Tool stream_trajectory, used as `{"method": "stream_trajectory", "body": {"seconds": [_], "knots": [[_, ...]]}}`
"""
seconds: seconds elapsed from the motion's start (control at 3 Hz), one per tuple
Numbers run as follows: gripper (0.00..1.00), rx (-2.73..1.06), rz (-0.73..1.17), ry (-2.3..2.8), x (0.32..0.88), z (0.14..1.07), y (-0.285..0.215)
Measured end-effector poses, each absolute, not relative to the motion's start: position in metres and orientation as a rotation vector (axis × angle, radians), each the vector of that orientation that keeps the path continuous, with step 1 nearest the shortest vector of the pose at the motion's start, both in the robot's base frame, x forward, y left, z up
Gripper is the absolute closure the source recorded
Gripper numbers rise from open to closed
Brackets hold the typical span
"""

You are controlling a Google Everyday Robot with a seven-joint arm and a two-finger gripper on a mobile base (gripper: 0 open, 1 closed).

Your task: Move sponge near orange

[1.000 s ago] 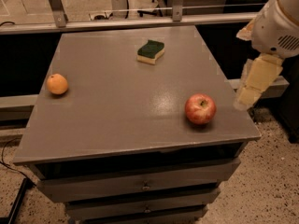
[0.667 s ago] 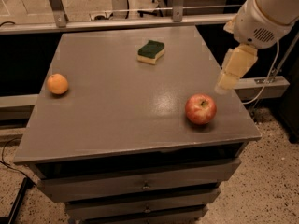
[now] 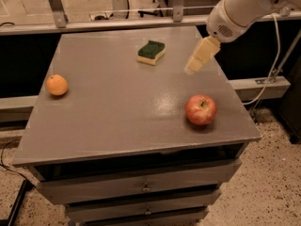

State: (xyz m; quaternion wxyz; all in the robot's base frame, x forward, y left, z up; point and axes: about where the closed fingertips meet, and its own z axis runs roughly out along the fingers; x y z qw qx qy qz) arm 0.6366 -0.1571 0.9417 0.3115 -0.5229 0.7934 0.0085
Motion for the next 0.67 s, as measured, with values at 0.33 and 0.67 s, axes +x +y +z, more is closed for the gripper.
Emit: {"method": "stream_trajectory", "body": {"seconds": [0.33, 0.67], "knots": [[0.0, -1.275, 0.128, 2.062, 0.674, 0.929, -0.121], [0.0, -1.19, 0.215, 2.042, 0.701, 0.914, -0.082]]}}
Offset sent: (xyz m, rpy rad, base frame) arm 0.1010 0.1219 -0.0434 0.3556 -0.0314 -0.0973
